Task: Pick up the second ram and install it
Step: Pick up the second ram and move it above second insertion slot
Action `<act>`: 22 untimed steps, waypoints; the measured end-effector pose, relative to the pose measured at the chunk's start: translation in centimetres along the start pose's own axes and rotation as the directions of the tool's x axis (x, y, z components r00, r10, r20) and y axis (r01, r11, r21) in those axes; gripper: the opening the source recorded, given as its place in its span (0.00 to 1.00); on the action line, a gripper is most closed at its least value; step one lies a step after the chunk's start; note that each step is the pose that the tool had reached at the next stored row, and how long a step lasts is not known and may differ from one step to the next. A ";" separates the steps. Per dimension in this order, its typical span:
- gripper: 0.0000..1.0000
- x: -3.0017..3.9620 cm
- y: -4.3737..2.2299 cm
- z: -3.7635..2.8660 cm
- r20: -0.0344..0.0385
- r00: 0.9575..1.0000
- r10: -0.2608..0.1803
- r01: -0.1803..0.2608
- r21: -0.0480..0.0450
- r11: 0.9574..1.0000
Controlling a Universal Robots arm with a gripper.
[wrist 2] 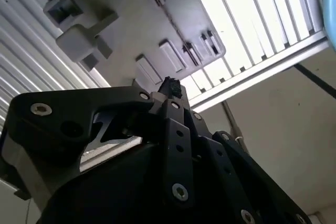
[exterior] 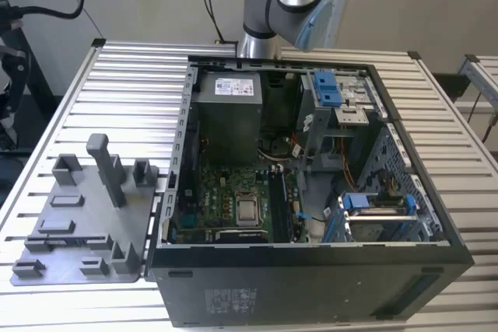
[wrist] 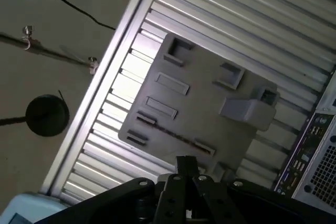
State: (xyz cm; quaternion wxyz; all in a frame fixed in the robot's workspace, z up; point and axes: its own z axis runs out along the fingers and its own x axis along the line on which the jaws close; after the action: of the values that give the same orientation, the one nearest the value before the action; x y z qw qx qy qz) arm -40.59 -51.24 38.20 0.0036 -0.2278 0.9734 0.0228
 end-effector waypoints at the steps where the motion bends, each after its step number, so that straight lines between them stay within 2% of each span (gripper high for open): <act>1: 0.11 0.00 0.00 0.00 -0.001 1.000 -0.018 0.018 0.000 1.000; 4: 0.11 0.00 0.00 0.00 -0.003 0.997 -0.072 0.072 -0.001 0.997; 6: 0.11 0.00 0.00 0.00 -0.004 0.994 -0.108 0.108 -0.002 0.994; 8: 0.11 0.00 0.00 0.00 -0.006 0.990 -0.144 0.144 -0.003 0.990; 11: 0.11 0.00 0.00 0.00 -0.008 0.980 -0.198 0.197 -0.004 0.980; 13: 0.11 0.00 0.00 0.00 -0.009 0.972 -0.233 0.233 -0.004 0.972; 16: 0.11 0.00 0.00 0.00 -0.011 0.958 -0.286 0.286 -0.006 0.958; 19: 0.11 0.00 0.00 0.00 -0.013 0.941 -0.338 0.338 -0.007 0.941; 22: 0.11 0.00 0.00 0.00 -0.015 0.922 -0.387 0.387 -0.008 0.922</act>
State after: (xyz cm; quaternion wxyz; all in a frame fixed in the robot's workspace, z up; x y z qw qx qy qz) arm -40.59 -51.24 38.20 -0.0003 -0.4156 0.9093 0.0222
